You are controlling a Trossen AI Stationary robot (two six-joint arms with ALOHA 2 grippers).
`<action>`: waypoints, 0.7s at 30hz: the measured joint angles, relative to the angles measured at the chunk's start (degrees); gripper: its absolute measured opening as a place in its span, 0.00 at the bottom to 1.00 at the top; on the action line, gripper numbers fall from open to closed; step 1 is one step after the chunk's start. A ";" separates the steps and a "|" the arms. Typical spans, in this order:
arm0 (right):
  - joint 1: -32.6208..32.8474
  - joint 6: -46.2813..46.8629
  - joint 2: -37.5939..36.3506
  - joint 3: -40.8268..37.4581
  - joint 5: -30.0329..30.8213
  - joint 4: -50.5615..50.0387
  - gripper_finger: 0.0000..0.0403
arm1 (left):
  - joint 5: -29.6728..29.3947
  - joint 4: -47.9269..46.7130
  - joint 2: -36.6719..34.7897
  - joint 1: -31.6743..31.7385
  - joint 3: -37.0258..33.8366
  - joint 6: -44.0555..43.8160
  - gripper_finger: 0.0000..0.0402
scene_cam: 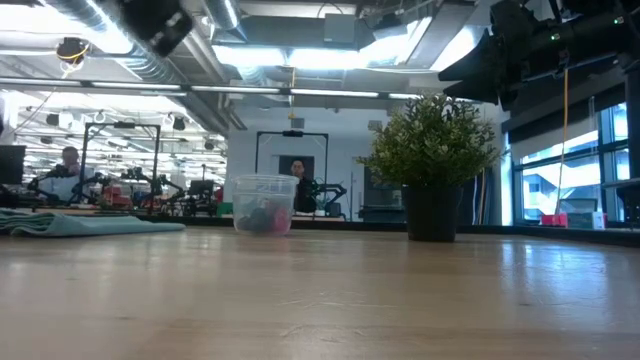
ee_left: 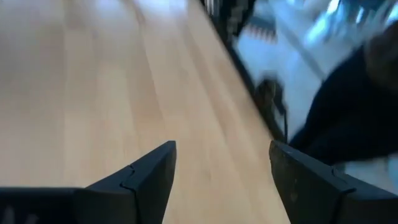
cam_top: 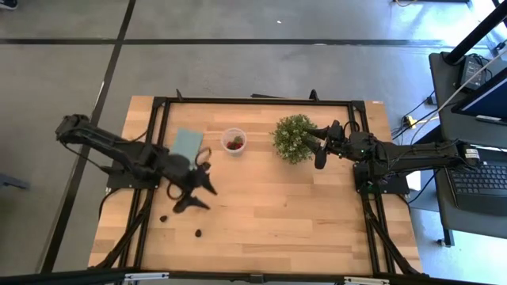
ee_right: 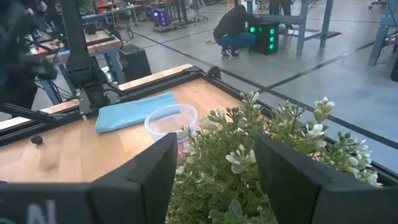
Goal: Pick and placing Produce into tupperware
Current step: Put the blackberry into the transparent container
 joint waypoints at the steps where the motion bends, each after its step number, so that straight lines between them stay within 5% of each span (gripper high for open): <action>1: -0.02 0.14 0.00 0.00 0.00 0.00 0.54 | -1.13 -2.02 0.75 -1.67 0.00 -0.29 0.62; 8: 0.00 0.20 0.02 0.00 0.00 0.00 0.54 | -6.93 -11.58 7.12 -12.24 0.00 -15.39 0.62; 15: 0.00 0.15 0.02 0.00 0.00 0.00 0.54 | -6.72 -10.60 15.26 -17.15 0.00 -47.84 0.62; 21: 0.00 0.13 0.02 0.00 0.00 0.00 0.54 | -7.08 -10.79 23.29 -21.46 2.91 -52.70 0.62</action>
